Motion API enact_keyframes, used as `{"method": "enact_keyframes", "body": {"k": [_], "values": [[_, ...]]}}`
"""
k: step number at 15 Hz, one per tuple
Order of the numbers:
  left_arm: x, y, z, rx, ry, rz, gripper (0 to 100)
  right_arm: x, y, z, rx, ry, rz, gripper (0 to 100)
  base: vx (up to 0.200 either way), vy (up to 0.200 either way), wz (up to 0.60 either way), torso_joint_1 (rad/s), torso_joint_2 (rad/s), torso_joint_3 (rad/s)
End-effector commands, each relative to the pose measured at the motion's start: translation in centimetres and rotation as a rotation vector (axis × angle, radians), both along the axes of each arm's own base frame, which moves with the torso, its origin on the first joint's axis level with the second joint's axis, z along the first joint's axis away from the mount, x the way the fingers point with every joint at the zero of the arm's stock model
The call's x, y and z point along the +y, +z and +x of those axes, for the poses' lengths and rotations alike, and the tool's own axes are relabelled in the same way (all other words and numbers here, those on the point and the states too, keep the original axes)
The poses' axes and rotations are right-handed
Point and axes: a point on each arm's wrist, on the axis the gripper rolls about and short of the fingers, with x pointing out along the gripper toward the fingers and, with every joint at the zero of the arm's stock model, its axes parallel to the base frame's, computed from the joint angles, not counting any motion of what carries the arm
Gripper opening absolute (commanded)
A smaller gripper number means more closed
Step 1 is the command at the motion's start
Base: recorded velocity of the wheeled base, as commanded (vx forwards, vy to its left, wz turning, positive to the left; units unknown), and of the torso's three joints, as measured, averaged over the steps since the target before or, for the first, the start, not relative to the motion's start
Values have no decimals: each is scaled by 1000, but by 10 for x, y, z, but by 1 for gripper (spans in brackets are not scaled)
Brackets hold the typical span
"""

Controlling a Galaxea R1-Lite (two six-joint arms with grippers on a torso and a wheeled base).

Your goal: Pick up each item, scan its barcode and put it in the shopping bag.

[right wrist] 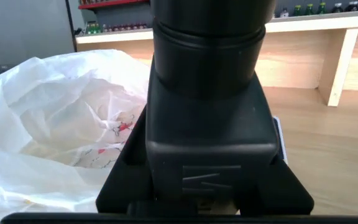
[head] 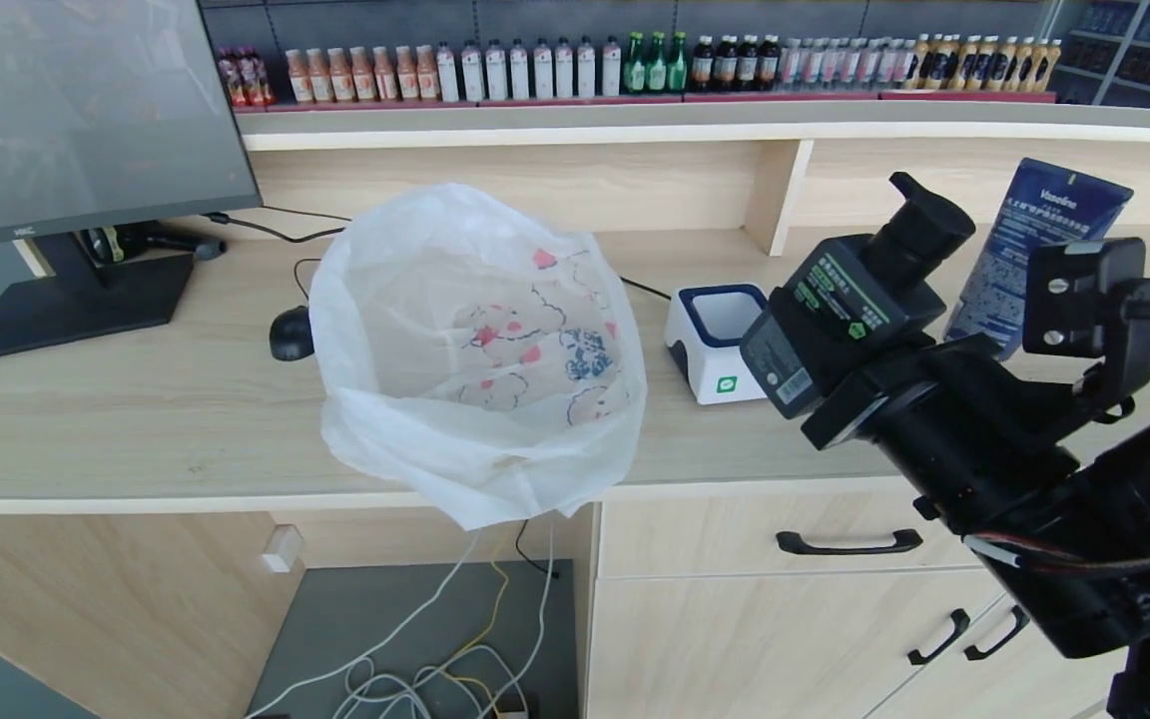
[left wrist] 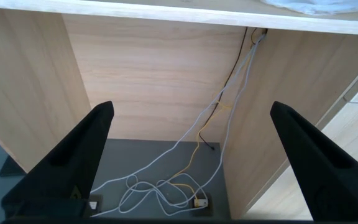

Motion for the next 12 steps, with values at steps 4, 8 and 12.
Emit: {"method": "enact_keyframes", "body": {"k": [4, 8, 12], "values": [[0, 0, 0, 0, 1, 0, 100, 7, 24, 26, -190, 106, -85, 0, 0, 0, 0, 0, 0, 0], [0, 0, 0, 0, 1, 0, 100, -21, 37, 63, -500, 129, -437, 0, 0, 0, 0, 0, 0, 0], [0, 0, 0, 0, 1, 0, 100, -17, 43, 88, -617, 13, -547, 0, 0, 0, 0, 0, 0, 0]]}}
